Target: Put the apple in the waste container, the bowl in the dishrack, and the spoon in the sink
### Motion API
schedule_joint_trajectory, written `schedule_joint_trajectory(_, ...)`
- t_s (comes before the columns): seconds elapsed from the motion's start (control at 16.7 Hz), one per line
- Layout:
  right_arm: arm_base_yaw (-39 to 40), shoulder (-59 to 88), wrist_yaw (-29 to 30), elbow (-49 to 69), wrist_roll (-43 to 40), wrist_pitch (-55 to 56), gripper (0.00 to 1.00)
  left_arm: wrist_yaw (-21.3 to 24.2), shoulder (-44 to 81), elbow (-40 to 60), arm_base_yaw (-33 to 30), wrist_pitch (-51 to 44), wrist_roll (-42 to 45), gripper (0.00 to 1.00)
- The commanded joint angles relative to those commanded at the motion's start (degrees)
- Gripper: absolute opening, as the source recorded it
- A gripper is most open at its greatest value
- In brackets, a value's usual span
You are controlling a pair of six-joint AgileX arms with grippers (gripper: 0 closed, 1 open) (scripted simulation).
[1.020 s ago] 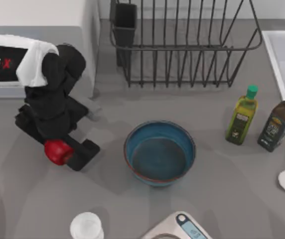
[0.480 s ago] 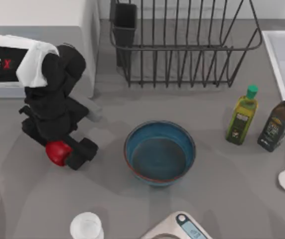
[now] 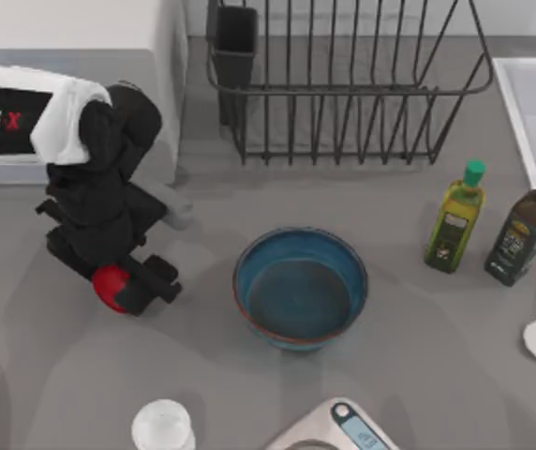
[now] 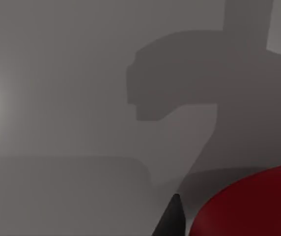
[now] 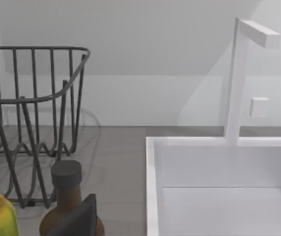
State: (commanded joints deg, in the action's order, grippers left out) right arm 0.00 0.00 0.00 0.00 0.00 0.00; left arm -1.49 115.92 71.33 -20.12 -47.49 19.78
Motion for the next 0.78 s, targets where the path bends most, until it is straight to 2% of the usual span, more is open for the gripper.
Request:
schedule_joint_trajectory(0.48,0.0,0.0,0.0,0.0,0.0,0.0,1.0,1.0,-1.1,0.9,-0.2,-1.3,-0.4,0.0)
schedule_joint_trajectory(0.78,0.0,0.0,0.0,0.0,0.0,0.0,1.0,1.0,-4.0,7.1,-0.3,-10.9,-0.5,0.0)
